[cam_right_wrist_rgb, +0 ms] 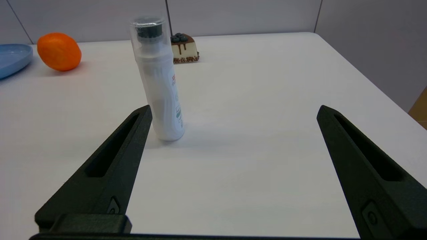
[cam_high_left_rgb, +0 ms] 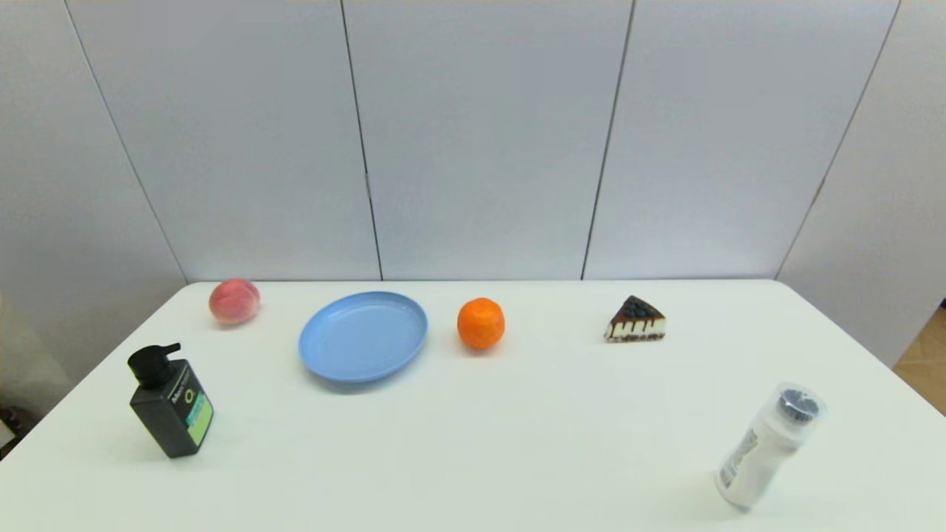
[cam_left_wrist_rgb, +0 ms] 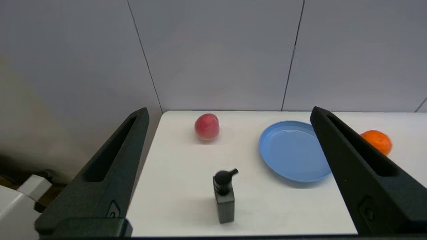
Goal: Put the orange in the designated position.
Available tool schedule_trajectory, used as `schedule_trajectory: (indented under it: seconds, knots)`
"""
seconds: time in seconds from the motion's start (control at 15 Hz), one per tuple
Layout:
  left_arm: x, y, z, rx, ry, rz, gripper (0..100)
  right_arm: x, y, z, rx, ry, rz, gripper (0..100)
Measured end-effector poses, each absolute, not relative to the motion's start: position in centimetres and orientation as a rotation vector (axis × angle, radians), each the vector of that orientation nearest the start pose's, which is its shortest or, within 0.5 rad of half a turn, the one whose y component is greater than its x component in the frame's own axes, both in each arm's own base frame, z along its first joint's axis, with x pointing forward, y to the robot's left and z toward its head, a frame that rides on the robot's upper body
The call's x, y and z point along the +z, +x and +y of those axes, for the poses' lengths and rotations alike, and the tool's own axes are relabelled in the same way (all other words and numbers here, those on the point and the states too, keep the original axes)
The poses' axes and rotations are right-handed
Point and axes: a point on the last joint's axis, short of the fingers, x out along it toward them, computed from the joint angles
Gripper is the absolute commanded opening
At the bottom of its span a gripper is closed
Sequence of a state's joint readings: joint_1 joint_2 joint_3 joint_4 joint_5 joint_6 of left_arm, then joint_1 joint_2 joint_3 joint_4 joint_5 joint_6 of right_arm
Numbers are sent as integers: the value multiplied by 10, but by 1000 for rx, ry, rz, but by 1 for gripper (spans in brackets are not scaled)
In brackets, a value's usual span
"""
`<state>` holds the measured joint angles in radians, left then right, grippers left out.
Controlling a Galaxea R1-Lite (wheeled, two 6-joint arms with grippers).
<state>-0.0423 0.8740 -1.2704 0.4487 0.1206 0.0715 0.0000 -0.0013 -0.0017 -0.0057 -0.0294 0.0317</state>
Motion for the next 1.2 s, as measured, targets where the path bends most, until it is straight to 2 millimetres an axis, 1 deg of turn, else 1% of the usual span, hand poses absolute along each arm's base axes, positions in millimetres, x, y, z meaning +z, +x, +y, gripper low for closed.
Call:
schedule_trajectory:
  seconds: [0.33, 0.6, 0.87, 1.0, 1.2]
  knots:
    - [331, -14, 3, 74, 53, -20, 100, 77, -23, -1, -29, 32, -9, 100]
    - [294, -44, 5, 74, 32, -40, 100, 77, -23, -1, -29, 31, -9, 100]
    - [266, -62, 5, 84, -3, -59, 100, 77, -23, -1, -29, 33, -9, 100]
    - [252, -67, 4, 95, -4, -58, 100, 76, -23, -1, -29, 32, -9, 100]
    - [226, -72, 4, 100, -1, -47, 100, 76, -23, -1, -29, 32, -9, 100]
